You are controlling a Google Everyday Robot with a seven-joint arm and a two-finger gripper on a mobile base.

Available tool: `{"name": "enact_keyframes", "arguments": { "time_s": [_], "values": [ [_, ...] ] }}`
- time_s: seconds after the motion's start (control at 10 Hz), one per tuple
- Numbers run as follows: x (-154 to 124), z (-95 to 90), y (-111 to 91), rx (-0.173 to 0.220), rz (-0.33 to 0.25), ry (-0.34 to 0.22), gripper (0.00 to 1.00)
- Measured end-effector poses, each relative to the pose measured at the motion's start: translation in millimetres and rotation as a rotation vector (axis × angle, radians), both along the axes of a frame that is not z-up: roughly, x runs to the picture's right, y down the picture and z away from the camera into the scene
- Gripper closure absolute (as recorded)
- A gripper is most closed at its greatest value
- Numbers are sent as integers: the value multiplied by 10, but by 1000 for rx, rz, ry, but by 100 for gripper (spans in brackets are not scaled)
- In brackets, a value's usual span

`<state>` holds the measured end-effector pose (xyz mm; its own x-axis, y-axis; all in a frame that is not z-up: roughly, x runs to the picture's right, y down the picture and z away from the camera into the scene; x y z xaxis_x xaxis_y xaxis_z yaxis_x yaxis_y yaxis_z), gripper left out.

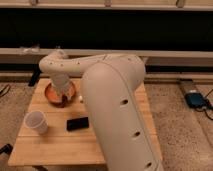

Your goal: Place the pepper in the ceramic bowl

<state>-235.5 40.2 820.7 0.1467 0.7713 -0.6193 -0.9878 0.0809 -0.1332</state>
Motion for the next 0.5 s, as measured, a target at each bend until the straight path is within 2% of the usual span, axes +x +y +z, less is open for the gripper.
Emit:
{"name": "enact_keyframes", "arguments": {
  "time_s": [0.2, 0.3, 0.5],
  "values": [
    [-174, 114, -171, -5, -26, -27, 97],
    [-195, 182, -238, -6, -28, -30, 90],
    [-272, 376, -383, -4, -29, -36, 69]
  ]
}}
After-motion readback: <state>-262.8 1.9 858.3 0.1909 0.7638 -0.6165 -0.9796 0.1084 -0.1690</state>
